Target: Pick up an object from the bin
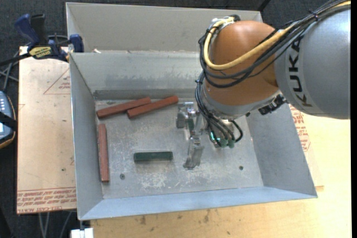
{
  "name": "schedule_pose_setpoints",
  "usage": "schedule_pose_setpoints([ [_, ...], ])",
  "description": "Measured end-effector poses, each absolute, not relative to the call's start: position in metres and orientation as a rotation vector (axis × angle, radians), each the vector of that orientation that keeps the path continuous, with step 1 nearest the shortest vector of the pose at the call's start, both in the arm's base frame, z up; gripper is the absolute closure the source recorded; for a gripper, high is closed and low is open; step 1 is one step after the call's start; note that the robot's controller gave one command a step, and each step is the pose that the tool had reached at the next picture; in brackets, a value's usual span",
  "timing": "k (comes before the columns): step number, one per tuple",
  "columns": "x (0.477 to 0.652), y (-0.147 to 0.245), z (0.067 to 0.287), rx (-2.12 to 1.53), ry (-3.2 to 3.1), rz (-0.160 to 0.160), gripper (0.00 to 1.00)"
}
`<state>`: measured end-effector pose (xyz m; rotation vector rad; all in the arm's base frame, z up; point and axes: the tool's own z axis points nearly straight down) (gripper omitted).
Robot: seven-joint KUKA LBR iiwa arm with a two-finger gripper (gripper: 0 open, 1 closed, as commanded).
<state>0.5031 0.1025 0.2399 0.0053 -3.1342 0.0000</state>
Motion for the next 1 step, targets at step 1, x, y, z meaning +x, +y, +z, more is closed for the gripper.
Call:
schedule_pose_setpoints([
  [1,0.5047,0.1019,0.2437,0.0,-3.142,-0.002,0.0],
])
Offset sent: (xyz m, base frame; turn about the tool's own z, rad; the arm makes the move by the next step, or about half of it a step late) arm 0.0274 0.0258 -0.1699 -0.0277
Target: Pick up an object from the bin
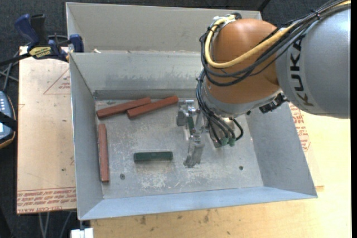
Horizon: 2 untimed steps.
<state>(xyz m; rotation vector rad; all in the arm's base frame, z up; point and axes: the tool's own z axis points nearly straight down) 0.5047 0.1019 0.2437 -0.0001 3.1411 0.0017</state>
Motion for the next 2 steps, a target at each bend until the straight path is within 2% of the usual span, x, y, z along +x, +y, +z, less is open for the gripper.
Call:
schedule_pose_setpoints([
  [1,0.517,0.114,0.17,-0.024,3.136,0.004,0.0],
  [2,0.521,0.12,0.128,0.058,3.145,0.001,0.0],
])
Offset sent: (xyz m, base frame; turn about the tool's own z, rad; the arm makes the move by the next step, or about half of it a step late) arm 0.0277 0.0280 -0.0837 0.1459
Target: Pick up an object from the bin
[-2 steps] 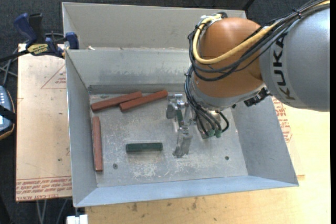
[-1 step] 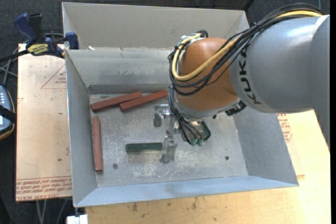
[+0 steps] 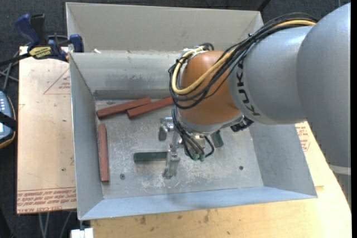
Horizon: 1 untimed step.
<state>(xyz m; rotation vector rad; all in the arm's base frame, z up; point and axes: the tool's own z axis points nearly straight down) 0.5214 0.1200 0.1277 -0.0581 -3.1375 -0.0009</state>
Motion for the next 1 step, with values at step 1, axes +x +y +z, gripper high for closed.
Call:
schedule_pose_setpoints([
  [1,0.534,0.1297,0.1174,-0.019,-3.144,-0.002,0.0],
])
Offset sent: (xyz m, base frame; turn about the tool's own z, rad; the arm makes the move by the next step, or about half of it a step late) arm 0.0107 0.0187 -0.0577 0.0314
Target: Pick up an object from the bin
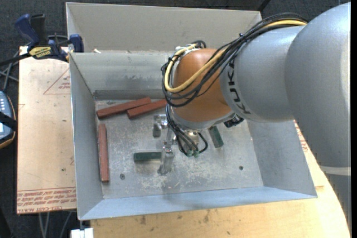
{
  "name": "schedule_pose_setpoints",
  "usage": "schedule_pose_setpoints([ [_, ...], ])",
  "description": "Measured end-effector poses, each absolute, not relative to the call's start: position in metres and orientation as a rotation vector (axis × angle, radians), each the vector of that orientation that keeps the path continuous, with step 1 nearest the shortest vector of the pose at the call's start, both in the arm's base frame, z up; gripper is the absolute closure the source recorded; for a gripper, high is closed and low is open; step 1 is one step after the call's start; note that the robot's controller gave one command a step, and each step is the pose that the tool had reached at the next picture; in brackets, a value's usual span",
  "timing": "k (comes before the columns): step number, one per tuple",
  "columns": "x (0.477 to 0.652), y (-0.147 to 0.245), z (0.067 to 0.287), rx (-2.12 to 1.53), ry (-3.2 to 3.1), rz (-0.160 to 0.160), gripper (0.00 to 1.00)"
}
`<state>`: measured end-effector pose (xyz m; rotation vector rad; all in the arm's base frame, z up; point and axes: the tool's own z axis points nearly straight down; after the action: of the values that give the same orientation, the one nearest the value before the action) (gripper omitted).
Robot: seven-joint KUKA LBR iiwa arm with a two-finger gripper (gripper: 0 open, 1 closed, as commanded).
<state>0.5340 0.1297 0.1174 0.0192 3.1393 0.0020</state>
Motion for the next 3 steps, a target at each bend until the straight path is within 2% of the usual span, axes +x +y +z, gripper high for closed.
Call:
schedule_pose_setpoints([
  [1,0.5313,0.1395,0.0668,0.105,3.143,0.001,0.0],
  [2,0.5241,0.1424,0.0705,0.063,3.142,0.002,1.0],
  [3,0.5241,0.1424,0.0705,0.063,3.142,0.002,1.0],
])
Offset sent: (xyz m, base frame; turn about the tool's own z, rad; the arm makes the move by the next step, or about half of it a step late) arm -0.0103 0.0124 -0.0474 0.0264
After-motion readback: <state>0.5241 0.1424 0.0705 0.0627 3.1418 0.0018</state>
